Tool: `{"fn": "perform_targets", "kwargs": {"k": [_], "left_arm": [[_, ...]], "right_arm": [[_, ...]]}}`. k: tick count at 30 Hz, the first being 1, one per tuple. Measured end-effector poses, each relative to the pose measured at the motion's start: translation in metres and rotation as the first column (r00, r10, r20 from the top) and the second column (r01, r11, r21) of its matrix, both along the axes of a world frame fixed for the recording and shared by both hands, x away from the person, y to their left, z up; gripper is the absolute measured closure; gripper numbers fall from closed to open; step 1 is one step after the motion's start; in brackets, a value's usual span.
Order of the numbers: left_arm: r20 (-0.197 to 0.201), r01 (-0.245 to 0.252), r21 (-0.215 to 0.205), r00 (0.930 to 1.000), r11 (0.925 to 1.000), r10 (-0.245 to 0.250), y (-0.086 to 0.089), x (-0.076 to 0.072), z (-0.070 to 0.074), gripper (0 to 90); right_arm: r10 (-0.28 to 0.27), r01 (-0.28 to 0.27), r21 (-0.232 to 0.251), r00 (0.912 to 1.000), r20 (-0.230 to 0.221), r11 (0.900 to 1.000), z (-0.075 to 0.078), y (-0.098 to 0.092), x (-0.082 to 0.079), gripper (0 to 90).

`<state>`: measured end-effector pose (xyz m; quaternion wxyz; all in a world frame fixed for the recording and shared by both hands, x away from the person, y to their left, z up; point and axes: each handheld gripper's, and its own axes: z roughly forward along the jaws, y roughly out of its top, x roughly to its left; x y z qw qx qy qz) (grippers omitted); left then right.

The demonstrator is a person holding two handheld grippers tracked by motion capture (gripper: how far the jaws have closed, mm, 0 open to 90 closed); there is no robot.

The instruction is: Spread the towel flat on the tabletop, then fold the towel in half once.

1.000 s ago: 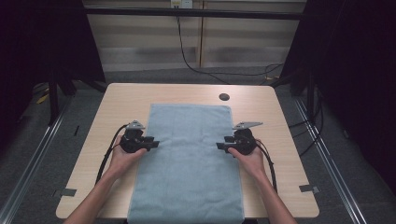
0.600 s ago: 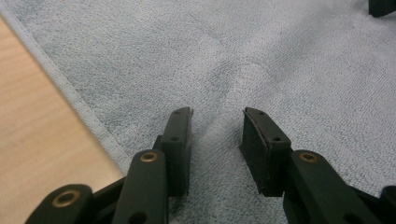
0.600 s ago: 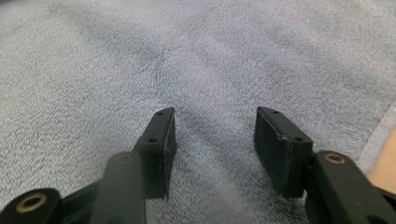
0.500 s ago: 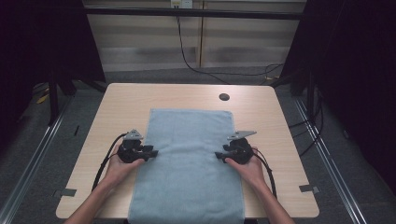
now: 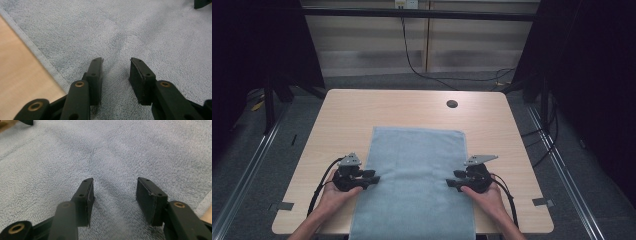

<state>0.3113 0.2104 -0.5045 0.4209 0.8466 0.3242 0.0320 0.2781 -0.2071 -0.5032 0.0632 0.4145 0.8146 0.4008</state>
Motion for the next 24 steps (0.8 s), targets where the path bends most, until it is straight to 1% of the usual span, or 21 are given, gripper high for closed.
{"fn": "perform_targets", "kwargs": {"k": [3, 4, 5, 6, 7, 8, 9, 10, 11, 12, 14, 15, 16, 17, 19, 20, 21, 22, 23, 24], "left_arm": [[0.002, 0.016, 0.015, 0.9999, 0.9998, -0.016, 0.000, -0.010, 0.001, 62.5], [0.008, 0.021, 0.019, 0.9997, 0.9996, -0.021, 0.000, -0.014, 0.002, 62.5], [0.008, 0.021, 0.019, 0.9997, 0.9996, -0.021, 0.000, -0.014, 0.002, 62.4], [0.000, 0.030, 0.015, 0.9996, 0.9994, -0.030, 0.001, -0.018, 0.002, 62.4], [-0.014, 0.027, 0.004, 0.9995, 0.9996, -0.027, 0.002, -0.020, 0.002, 62.0], [-0.029, 0.024, -0.007, 0.9993, 0.9997, -0.025, 0.003, -0.023, 0.002, 61.8], [-0.025, 0.029, 0.000, 0.9993, 0.9996, -0.029, 0.003, -0.025, 0.002, 61.8], [-0.014, 0.036, 0.022, 0.9993, 0.9991, -0.036, 0.002, -0.029, 0.003, 61.8], [-0.014, 0.036, 0.022, 0.9993, 0.9991, -0.036, 0.002, -0.029, 0.003, 61.5], [-0.014, 0.039, 0.027, 0.9991, 0.9988, -0.039, 0.001, -0.032, 0.004, 60.6], [-0.025, 0.032, 0.012, 0.9992, 0.9994, -0.032, 0.002, -0.036, 0.004, 59.5], [-0.025, 0.032, 0.012, 0.9992, 0.9994, -0.032, 0.002, -0.036, 0.004, 59.4], [-0.025, 0.036, 0.014, 0.9991, 0.9993, -0.035, 0.001, -0.041, 0.004, 59.4], [-0.014, 0.050, 0.029, 0.9987, 0.9983, -0.050, 0.000, -0.043, 0.005, 59.4], [-0.010, 0.054, 0.036, 0.9985, 0.9979, -0.053, -0.001, -0.044, 0.005, 59.2], [-0.025, 0.052, 0.025, 0.9984, 0.9983, -0.051, 0.000, -0.043, 0.005, 59.0], [-0.025, 0.052, 0.025, 0.9984, 0.9983, -0.051, 0.000, -0.043, 0.005, 58.2], [-0.021, 0.059, 0.021, 0.9980, 0.9980, -0.059, 0.000, -0.042, 0.005, 58.2], [-0.022, 0.060, 0.014, 0.9980, 0.9981, -0.060, 0.000, -0.042, 0.005, 55.5], [-0.024, 0.055, 0.002, 0.9982, 0.9985, -0.055, 0.000, -0.041, 0.005, 53.3]], "right_arm": [[0.004, -0.004, -0.006, 1.0000, 0.000, 1.000, 0.001, 0.001, -0.011, 48.6], [0.008, -0.008, -0.017, 0.9999, 0.012, 1.000, 0.001, 0.002, -0.016, 48.6], [0.008, -0.008, -0.017, 0.9999, 0.012, 1.000, 0.001, 0.002, -0.016, 48.6], [0.019, -0.018, -0.032, 0.9996, 0.022, 0.999, 0.001, 0.003, -0.020, 48.6], [0.022, -0.021, -0.038, 0.9994, 0.026, 0.999, 0.001, 0.004, -0.025, 48.6], [0.022, -0.021, -0.036, 0.9994, 0.025, 0.999, 0.001, 0.005, -0.028, 48.6], [0.028, -0.028, -0.032, 0.9993, 0.023, 0.999, 0.002, 0.005, -0.032, 48.6], [0.028, -0.027, -0.030, 0.9994, 0.022, 0.999, 0.002, 0.005, -0.032, 48.6], [0.028, -0.027, -0.028, 0.9994, 0.020, 0.999, 0.002, 0.005, -0.034, 48.6], [0.030, -0.030, -0.033, 0.9993, 0.023, 0.999, 0.002, 0.006, -0.035, 48.6], [0.034, -0.033, -0.035, 0.9994, 0.005, 0.999, 0.003, 0.007, -0.041, 48.4], [0.035, -0.035, -0.036, 0.9994, -0.001, 0.999, 0.004, 0.008, -0.043, 47.1], [0.037, -0.038, -0.032, 0.9992, -0.014, 0.999, 0.005, 0.008, -0.046, 46.7], [0.039, -0.040, -0.033, 0.9990, -0.020, 0.999, 0.005, 0.009, -0.050, 46.7], [0.043, -0.044, -0.047, 0.9989, -0.017, 0.998, 0.006, 0.010, -0.054, 45.0], [0.030, -0.031, -0.041, 0.9994, -0.013, 0.999, 0.008, 0.009, -0.053, 44.5], [0.030, -0.031, -0.041, 0.9994, -0.013, 0.999, 0.008, 0.009, -0.053, 44.5], [0.013, -0.013, -0.014, 0.9999, -0.003, 1.000, 0.011, 0.009, -0.052, 44.5], [0.020, -0.021, 0.025, 0.9997, 0.012, 0.999, 0.017, 0.008, -0.048, 44.4], [0.018, -0.019, 0.033, 0.9993, 0.032, 0.999, 0.022, 0.007, -0.045, 43.8]]}}
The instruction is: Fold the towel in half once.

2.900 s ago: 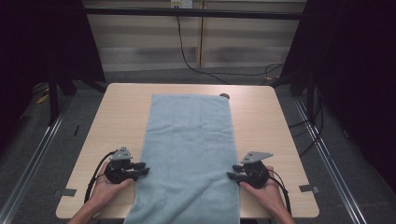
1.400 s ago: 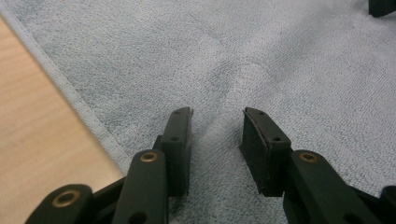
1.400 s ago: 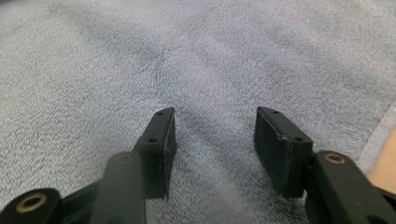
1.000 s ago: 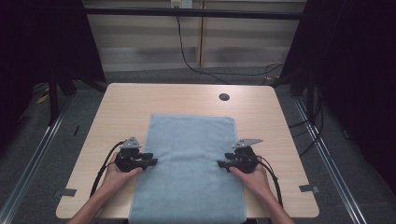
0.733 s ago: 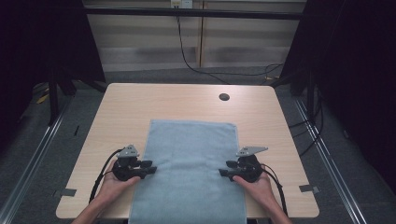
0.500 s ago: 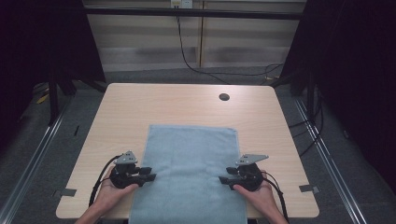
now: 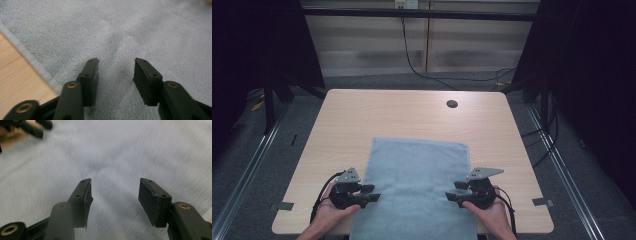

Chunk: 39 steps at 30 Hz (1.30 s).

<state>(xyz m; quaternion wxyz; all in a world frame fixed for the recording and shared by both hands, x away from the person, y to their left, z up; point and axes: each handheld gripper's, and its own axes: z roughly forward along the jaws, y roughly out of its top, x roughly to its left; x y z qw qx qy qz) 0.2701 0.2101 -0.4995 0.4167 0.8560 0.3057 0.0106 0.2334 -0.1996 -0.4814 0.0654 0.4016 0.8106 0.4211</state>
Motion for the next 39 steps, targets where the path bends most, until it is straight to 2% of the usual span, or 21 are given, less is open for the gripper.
{"fn": "perform_targets", "kwargs": {"k": [4, 6, 9, 11, 13, 14, 17, 20, 27, 30, 32, 34, 35, 36, 39], "left_arm": [[0.001, -0.011, -0.001, 0.9999, 0.9999, 0.011, -0.001, 0.003, 0.000, 49.6], [-0.004, -0.007, -0.001, 1.0000, 1.0000, 0.007, -0.002, 0.004, -0.001, 48.5], [-0.024, -0.011, 0.001, 0.9997, 0.9999, 0.011, -0.002, 0.006, 0.000, 48.4], [-0.018, 0.002, 0.005, 0.9998, 1.0000, -0.002, -0.002, 0.006, 0.000, 48.0], [-0.015, 0.006, 0.008, 0.9999, 0.9999, -0.006, -0.002, 0.005, 0.000, 47.2], [-0.011, 0.007, 0.010, 0.9999, 0.9999, -0.007, -0.002, 0.005, 0.000, 46.9], [-0.005, 0.001, 0.011, 1.0000, 0.9999, -0.001, -0.003, 0.004, 0.000, 46.7], [0.002, 0.004, 0.009, 1.0000, 1.0000, -0.004, -0.003, 0.004, -0.001, 47.1], [-0.002, 0.007, -0.012, 1.0000, 0.9999, -0.007, 0.000, 0.004, -0.003, 47.1], [-0.020, 0.003, -0.030, 0.9998, 0.9995, -0.003, 0.001, 0.006, -0.003, 47.0], [-0.028, 0.004, -0.040, 0.9996, 0.9992, -0.005, 0.002, 0.007, -0.004, 47.1], [-0.022, 0.016, -0.039, 0.9996, 0.9991, -0.017, 0.003, 0.007, -0.004, 47.1], [-0.019, 0.017, -0.040, 0.9996, 0.9991, -0.018, 0.003, 0.007, -0.004, 47.1], [-0.019, 0.018, -0.040, 0.9996, 0.9991, -0.019, 0.003, 0.007, -0.004, 47.2], [-0.022, 0.021, -0.042, 0.9995, 0.9989, -0.022, 0.004, 0.008, -0.004, 47.1]], "right_arm": [[-0.037, 0.037, 0.001, 0.9989, 0.030, 0.999, 0.010, -0.008, 0.026, 42.8], [-0.067, 0.068, -0.021, 0.9969, 0.042, 0.997, 0.009, -0.014, 0.041, 42.4], [-0.108, 0.109, -0.014, 0.9937, 0.028, 0.994, 0.006, -0.023, 0.063, 41.3], [-0.118, 0.120, -0.039, 0.9924, 0.033, 0.992, 0.004, -0.026, 0.075, 41.0], [-0.121, 0.122, -0.044, 0.9922, 0.031, 0.992, 0.004, -0.028, 0.086, 40.4], [-0.125, 0.126, -0.045, 0.9919, 0.024, 0.991, 0.004, -0.028, 0.093, 40.1], [-0.138, 0.140, -0.022, 0.9895, 0.043, 0.990, 0.009, -0.028, 0.109, 40.1], [-0.140, 0.142, -0.033, 0.9884, 0.058, 0.989, 0.008, -0.026, 0.121, 39.2], [-0.174, 0.178, -0.102, 0.9839, 0.041, 0.979, -0.017, -0.032, 0.130, 37.6], [-0.175, 0.179, -0.120, 0.9837, 0.043, 0.976, -0.019, -0.028, 0.132, 37.4], [-0.169, 0.175, -0.151, 0.9842, 0.053, 0.973, -0.024, -0.025, 0.133, 37.1], [-0.156, 0.167, -0.169, 0.9849, 0.076, 0.971, -0.023, -0.024, 0.133, 40.1], [-0.173, 0.186, -0.146, 0.9801, 0.098, 0.972, -0.019, -0.027, 0.132, 39.8], [-0.183, 0.195, -0.124, 0.9778, 0.101, 0.973, -0.018, -0.029, 0.133, 39.1], [-0.192, 0.201, -0.169, 0.9790, 0.069, 0.965, -0.024, -0.032, 0.135, 39.4]]}}
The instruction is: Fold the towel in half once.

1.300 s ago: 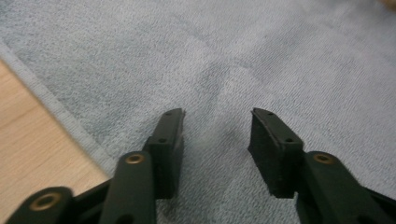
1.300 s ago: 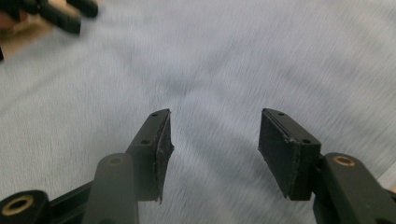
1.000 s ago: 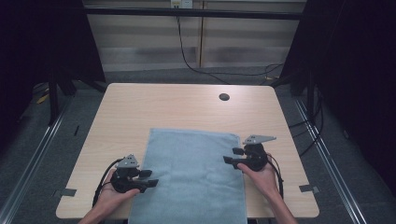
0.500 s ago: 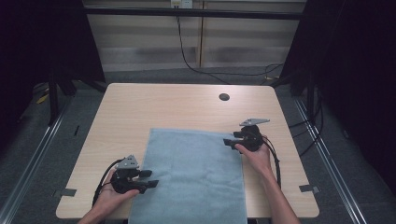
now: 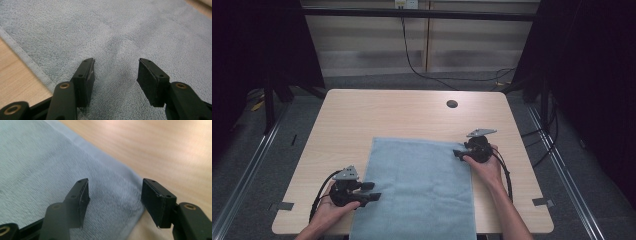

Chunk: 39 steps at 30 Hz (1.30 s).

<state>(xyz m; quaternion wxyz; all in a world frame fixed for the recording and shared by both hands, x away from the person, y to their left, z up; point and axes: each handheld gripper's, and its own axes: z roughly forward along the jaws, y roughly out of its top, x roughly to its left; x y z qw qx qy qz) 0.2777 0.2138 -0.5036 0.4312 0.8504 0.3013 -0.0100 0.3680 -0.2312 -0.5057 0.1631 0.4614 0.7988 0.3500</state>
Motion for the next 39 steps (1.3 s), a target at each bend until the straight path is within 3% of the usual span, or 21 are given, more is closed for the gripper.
{"fn": "perform_targets", "kwargs": {"k": [2, 4, 5, 7, 9, 10, 12, 16, 17, 19, 21, 24, 28, 29, 30, 33, 34, 35, 36, 38, 39], "left_arm": [[0.005, 0.002, 0.001, 1.0000, 1.0000, -0.002, 0.000, 0.000, 0.000, 47.1], [-0.001, -0.003, 0.007, 1.0000, 1.0000, 0.003, -0.001, 0.000, 0.001, 47.0], [-0.008, -0.006, 0.014, 1.0000, 0.9999, 0.006, -0.001, 0.000, 0.002, 47.0], [-0.043, -0.017, 0.002, 0.9989, 0.9998, 0.017, -0.003, 0.003, 0.003, 43.9], [-0.010, -0.025, 0.019, 0.9996, 0.9995, 0.025, -0.004, 0.007, 0.010, 40.2], [0.003, -0.032, 0.009, 0.9995, 0.9995, 0.032, -0.003, 0.011, 0.015, 38.2], [0.048, -0.075, -0.008, 0.9960, 0.9971, 0.076, -0.002, 0.024, 0.027, 38.3], [0.098, -0.157, -0.035, 0.9824, 0.9871, 0.159, -0.002, 0.059, 0.042, 38.2], [0.083, -0.164, -0.046, 0.9824, 0.9853, 0.168, -0.003, 0.070, 0.042, 38.1], [0.091, -0.206, -0.038, 0.9738, 0.9779, 0.208, -0.005, 0.090, 0.039, 38.3], [0.078, -0.236, -0.020, 0.9684, 0.9715, 0.237, -0.004, 0.107, 0.031, 40.0], [0.052, -0.266, -0.026, 0.9622, 0.9636, 0.267, -0.004, 0.124, 0.019, 40.3], [0.055, -0.266, 0.004, 0.9625, 0.9639, 0.266, -0.011, 0.133, 0.008, 39.3], [0.088, -0.271, 0.034, 0.9597, 0.9621, 0.267, -0.014, 0.133, 0.007, 39.4], [0.082, -0.269, 0.029, 0.9604, 0.9626, 0.266, -0.014, 0.134, 0.006, 39.5], [0.105, -0.288, 0.036, 0.9535, 0.9571, 0.283, -0.013, 0.135, 0.005, 42.1], [0.088, -0.283, 0.021, 0.9560, 0.9589, 0.280, -0.013, 0.135, 0.005, 42.2], [0.088, -0.270, 0.036, 0.9599, 0.9621, 0.266, -0.012, 0.136, 0.004, 42.3], [0.100, -0.276, 0.054, 0.9576, 0.9595, 0.270, -0.013, 0.135, 0.002, 43.0], [0.084, -0.265, 0.069, 0.9623, 0.9619, 0.259, -0.014, 0.137, -0.002, 43.1], [0.086, -0.269, 0.067, 0.9609, 0.9607, 0.263, -0.015, 0.137, -0.004, 43.1]], "right_arm": [[-0.003, 0.003, 0.020, 1.0000, -0.001, 1.000, -0.001, -0.001, 0.000, 39.4], [-0.002, 0.002, -0.005, 1.0000, 0.007, 1.000, -0.001, 0.002, -0.001, 40.2], [0.000, 0.000, -0.025, 1.0000, 0.009, 1.000, -0.001, 0.004, -0.001, 43.9], [0.023, -0.023, -0.021, 0.9997, -0.003, 1.000, 0.002, 0.006, -0.003, 61.0], [0.039, -0.039, -0.004, 0.9992, -0.004, 0.999, 0.001, 0.007, -0.005, 71.5], [0.048, -0.048, -0.002, 0.9988, -0.003, 0.999, 0.001, 0.007, -0.006, 78.7], [0.055, -0.055, 0.013, 0.9985, -0.005, 0.998, 0.001, 0.008, -0.007, 83.5], [0.047, -0.047, 0.034, 0.9988, -0.013, 0.998, 0.000, 0.007, -0.006, 84.7], [0.048, -0.047, 0.035, 0.9988, -0.015, 0.998, 0.000, 0.006, -0.006, 84.7], [0.046, -0.046, 0.036, 0.9988, -0.015, 0.998, 0.000, 0.006, -0.006, 84.7], [0.046, -0.046, 0.037, 0.9988, -0.014, 0.998, 0.000, 0.006, -0.006, 84.6], [0.052, -0.052, 0.039, 0.9986, -0.009, 0.998, 0.000, 0.006, -0.006, 84.4], [0.056, -0.055, 0.053, 0.9984, -0.007, 0.997, -0.001, 0.005, -0.006, 84.3], [0.055, -0.055, 0.052, 0.9984, -0.007, 0.997, -0.001, 0.005, -0.006, 84.3], [0.049, -0.048, 0.054, 0.9987, -0.014, 0.997, -0.001, 0.005, -0.006, 84.3], [0.051, -0.050, 0.061, 0.9987, -0.007, 0.997, -0.002, 0.004, -0.006, 84.2], [0.051, -0.051, 0.060, 0.9987, -0.006, 0.997, -0.002, 0.004, -0.006, 84.1], [0.049, -0.049, 0.061, 0.9988, -0.007, 0.997, -0.002, 0.004, -0.007, 84.0], [0.046, -0.046, 0.064, 0.9989, -0.005, 0.997, -0.002, 0.004, -0.007, 83.9], [0.044, -0.044, 0.064, 0.9990, -0.003, 0.997, -0.002, 0.004, -0.007, 83.9], [0.042, -0.042, 0.061, 0.9991, -0.002, 0.997, -0.002, 0.005, -0.007, 83.9]]}}
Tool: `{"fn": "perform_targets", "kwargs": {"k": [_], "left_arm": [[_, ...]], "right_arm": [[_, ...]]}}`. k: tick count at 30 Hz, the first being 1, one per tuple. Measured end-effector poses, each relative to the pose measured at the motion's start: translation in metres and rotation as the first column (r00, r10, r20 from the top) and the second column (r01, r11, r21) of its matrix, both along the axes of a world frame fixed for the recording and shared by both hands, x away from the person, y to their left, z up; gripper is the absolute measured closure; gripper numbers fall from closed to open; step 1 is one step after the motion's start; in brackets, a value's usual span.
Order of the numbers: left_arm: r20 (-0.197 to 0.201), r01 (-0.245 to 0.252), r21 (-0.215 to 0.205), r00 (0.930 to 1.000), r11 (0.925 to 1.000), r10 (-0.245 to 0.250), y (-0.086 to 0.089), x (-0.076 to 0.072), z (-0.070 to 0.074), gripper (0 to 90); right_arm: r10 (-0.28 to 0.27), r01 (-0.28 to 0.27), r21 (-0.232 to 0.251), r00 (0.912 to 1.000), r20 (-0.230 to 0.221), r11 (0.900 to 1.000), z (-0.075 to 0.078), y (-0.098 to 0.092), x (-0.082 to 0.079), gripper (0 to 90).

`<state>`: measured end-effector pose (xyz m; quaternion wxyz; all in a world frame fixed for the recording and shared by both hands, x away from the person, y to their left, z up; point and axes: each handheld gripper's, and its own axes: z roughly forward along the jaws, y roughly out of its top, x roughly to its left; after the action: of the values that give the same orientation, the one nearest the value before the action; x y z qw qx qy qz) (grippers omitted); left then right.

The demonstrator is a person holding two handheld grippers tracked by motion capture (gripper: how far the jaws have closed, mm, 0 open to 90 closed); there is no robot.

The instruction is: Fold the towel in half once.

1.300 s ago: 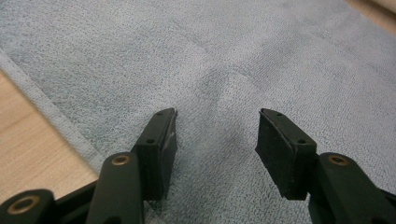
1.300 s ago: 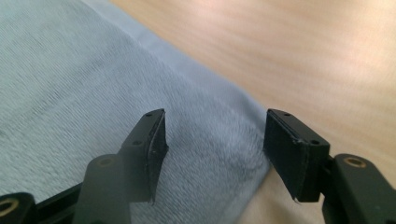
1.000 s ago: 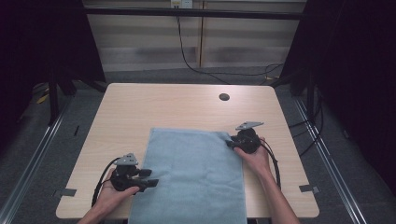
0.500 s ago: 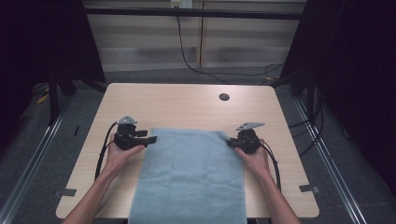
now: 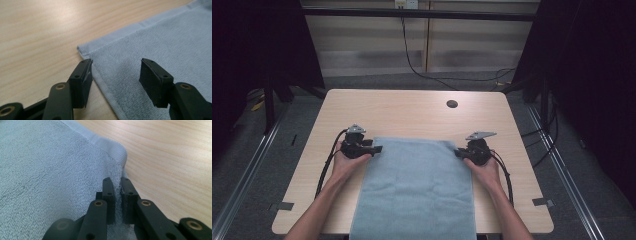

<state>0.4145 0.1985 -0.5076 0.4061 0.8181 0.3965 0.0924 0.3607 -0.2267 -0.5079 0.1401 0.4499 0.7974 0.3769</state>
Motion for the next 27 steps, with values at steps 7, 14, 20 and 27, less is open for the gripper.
{"fn": "perform_targets", "kwargs": {"k": [7, 14, 20, 27], "left_arm": [[0.013, 0.024, -0.003, 0.9996, 0.9997, -0.024, 0.000, -0.002, -0.001, 49.6], [0.003, 0.084, -0.003, 0.9965, 0.9965, -0.084, -0.005, -0.005, -0.001, 70.4], [-0.034, 0.089, -0.050, 0.9953, 0.9948, -0.091, 0.002, -0.007, -0.001, 83.9], [-0.003, 0.115, -0.144, 0.9932, 0.9829, -0.116, 0.011, -0.023, 0.019, 84.3]], "right_arm": [[-0.001, 0.001, 0.015, 1.0000, -0.005, 1.000, -0.001, -0.001, 0.000, 83.8], [0.015, -0.015, 0.045, 0.9998, -0.008, 0.999, -0.002, 0.000, -0.002, 83.9], [0.028, -0.025, 0.067, 0.9989, -0.037, 0.997, -0.001, 0.002, -0.003, 84.9], [0.021, -0.021, 0.139, 0.9998, 0.004, 0.990, 0.021, -0.002, -0.008, 85.4]]}}
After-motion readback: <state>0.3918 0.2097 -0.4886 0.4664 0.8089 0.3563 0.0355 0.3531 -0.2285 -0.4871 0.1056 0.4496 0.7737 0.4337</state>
